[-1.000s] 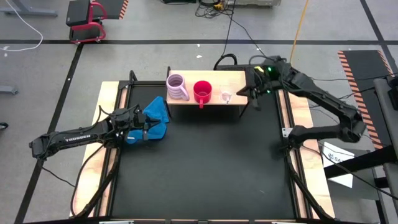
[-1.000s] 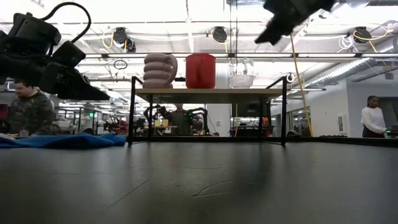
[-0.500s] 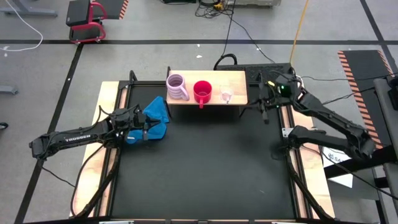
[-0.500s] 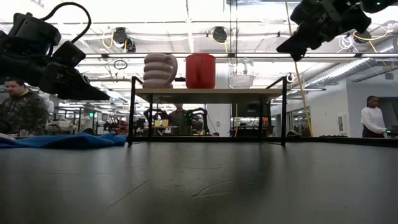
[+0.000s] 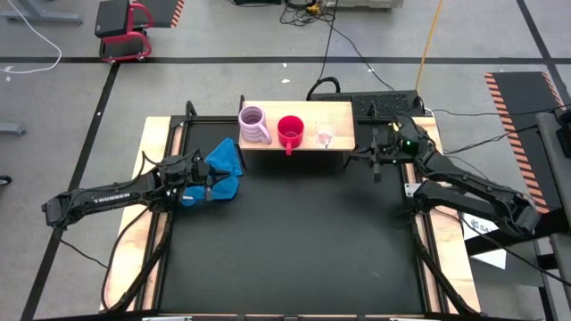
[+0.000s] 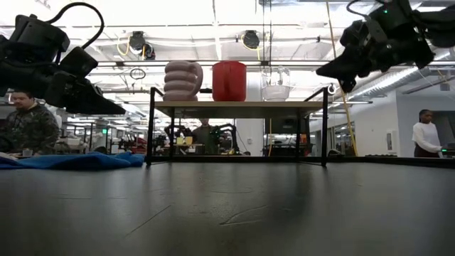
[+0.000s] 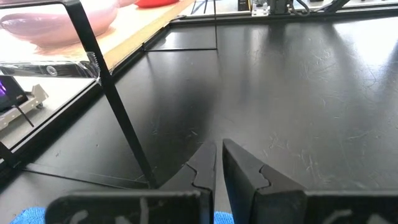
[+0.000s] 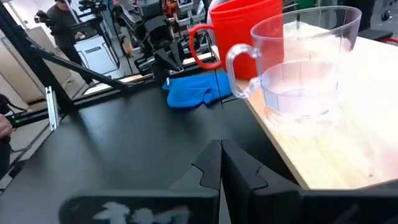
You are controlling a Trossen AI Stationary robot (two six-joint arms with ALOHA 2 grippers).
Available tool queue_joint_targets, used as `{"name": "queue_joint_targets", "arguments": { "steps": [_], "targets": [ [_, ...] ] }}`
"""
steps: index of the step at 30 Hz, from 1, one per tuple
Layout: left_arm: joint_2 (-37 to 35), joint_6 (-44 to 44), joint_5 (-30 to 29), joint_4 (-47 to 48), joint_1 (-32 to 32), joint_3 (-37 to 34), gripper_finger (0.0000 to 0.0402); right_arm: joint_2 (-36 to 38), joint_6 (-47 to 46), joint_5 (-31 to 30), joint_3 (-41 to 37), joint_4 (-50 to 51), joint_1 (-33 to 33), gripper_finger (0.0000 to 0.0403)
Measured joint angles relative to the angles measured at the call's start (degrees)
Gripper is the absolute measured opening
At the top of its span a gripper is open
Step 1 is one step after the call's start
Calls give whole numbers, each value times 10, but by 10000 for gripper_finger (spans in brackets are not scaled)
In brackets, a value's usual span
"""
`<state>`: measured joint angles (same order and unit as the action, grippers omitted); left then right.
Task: Stack small to large cups/mugs on shelf
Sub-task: Return to Home Position
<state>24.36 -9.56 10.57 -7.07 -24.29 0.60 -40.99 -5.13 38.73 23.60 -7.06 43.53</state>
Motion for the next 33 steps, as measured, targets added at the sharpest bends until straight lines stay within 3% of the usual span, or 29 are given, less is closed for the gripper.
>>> {"name": "queue_joint_targets", "arguments": {
  "steps": [9, 13, 20, 24, 33],
  "targets": [
    [0, 2, 0, 0, 0, 0, 31, 5, 7, -59, -39, -22, 0, 0],
    [0, 2, 0, 0, 0, 0, 31, 5, 11, -60, -54, -38, 0, 0],
    [0, 3, 0, 0, 0, 0, 31, 5, -33, -59, -116, -163, 0, 0],
    [0, 1, 0, 0, 0, 0, 31, 8, -32, -57, -124, -163, -1, 0],
    [0, 2, 0, 0, 0, 0, 31, 34, -12, -44, -124, -160, -75, 0]
  ]
}}
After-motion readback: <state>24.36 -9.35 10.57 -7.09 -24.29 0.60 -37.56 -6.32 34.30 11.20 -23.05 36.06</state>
